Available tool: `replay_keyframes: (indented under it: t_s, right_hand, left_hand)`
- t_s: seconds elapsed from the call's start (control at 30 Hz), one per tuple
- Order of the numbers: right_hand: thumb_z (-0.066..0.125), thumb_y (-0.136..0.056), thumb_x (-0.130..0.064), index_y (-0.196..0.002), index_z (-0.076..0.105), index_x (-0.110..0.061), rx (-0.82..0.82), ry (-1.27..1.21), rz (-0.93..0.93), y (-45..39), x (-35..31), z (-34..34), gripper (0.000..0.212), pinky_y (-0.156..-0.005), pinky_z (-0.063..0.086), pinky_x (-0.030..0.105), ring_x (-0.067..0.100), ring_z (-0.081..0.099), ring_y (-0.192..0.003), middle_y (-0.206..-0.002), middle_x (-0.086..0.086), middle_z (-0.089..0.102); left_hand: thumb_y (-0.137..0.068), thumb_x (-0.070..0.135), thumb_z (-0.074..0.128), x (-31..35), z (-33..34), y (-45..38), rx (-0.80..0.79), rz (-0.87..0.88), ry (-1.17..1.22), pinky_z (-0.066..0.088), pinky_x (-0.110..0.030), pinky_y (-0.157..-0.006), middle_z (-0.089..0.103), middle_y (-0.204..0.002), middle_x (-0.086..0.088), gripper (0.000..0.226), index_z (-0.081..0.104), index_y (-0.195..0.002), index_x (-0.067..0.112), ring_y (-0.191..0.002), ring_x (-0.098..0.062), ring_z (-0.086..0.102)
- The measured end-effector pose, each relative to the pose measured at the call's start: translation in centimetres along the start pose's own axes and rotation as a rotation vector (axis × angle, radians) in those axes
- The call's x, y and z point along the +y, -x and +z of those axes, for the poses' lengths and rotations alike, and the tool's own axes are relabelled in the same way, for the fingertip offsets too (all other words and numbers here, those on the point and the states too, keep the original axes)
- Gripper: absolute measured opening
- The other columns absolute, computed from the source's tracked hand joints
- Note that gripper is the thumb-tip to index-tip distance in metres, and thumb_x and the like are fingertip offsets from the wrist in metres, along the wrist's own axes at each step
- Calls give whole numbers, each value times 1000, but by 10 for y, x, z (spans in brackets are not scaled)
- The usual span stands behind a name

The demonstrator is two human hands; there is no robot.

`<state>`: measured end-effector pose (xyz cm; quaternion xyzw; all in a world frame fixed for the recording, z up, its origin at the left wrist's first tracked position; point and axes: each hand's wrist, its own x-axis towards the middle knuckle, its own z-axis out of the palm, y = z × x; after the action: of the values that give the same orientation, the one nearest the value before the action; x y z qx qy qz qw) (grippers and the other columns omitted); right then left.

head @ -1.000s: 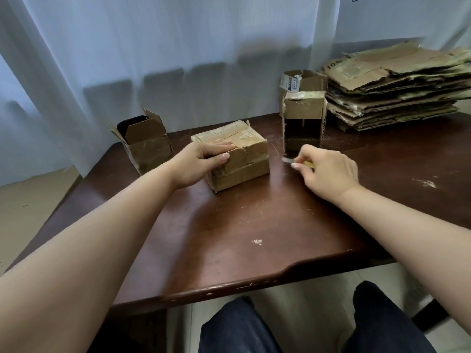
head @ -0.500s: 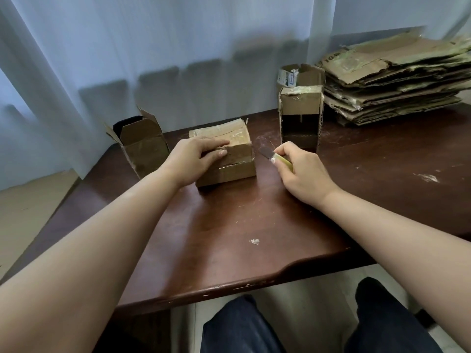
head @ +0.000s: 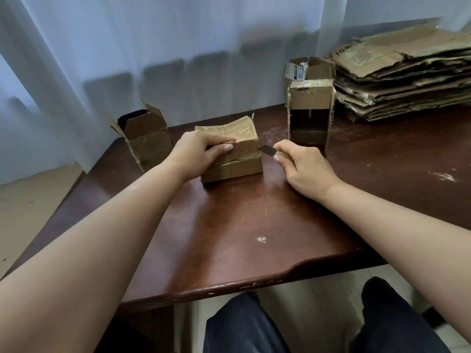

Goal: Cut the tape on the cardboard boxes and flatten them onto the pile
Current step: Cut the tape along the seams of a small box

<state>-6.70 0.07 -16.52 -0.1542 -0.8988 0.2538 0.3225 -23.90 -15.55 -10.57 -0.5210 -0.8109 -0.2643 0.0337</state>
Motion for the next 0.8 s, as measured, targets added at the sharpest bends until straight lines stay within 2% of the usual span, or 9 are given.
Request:
replay_keyframes:
  t_s: [0.1,0.17,0.4,0.53,0.63,0.7,0.77,0.8]
  right_hand:
    - [48,-98,-25,-121,57,-22,-28,105,29,0,0,-1,25,-77,49,39,35,59,-98,-104,6,68]
    - [46,-99,-27,-122,57,-26,-59,201,40,1,0,-3,26,-79,49,40,37,59,-101,-109,8,68]
    - [43,-99,-29,-120,55,-29,-115,300,58,5,-4,-8,25,-76,49,38,35,60,-99,-108,6,68]
    - [40,-99,-29,-122,54,-28,-169,433,42,8,-4,-10,26,-74,46,36,36,60,-99,-108,8,67]
    - [40,-100,-30,-118,52,-23,-97,353,118,11,-3,-12,23,-69,37,35,39,59,-97,-107,10,66]
    - [41,-100,-30,-115,51,-20,-51,302,155,13,-3,-13,21,-69,35,35,40,58,-95,-104,12,66]
    - [43,-99,-30,-114,52,-19,-25,265,163,14,-5,-14,21,-70,37,36,40,58,-94,-103,12,66]
    - [43,-99,-30,-114,52,-18,-14,248,166,15,-5,-15,20,-70,38,37,40,58,-94,-103,12,66]
  left_hand:
    - [-94,30,61,0,0,0,-8,-5,-1,38,-27,-107,65,-124,2,28,68,-119,24,-125,-11,52]
    - [-94,29,61,2,0,1,-7,-20,9,37,-24,-107,65,-125,2,28,68,-120,24,-125,-10,52]
    - [-94,27,60,9,-2,6,-15,-53,21,31,-12,-100,63,-128,1,29,67,-122,22,-127,-9,49]
    - [-97,27,56,10,-4,11,-25,-57,-6,28,-10,-99,60,-132,2,31,63,-127,23,-129,-11,47]
    - [-100,26,49,15,-3,10,-36,-91,-74,28,-16,-102,56,-138,-1,35,58,-133,19,-132,-17,45]
    - [-101,21,46,25,3,2,-14,-174,-94,32,-23,-103,55,-138,-8,37,53,-136,13,-130,-25,46]
    - [-97,14,47,38,10,-7,7,-284,-16,39,-31,-104,56,-134,-12,40,47,-137,8,-125,-28,50]
    - [-95,11,47,43,11,-11,11,-318,35,43,-32,-100,58,-128,-11,39,48,-134,8,-117,-27,54]
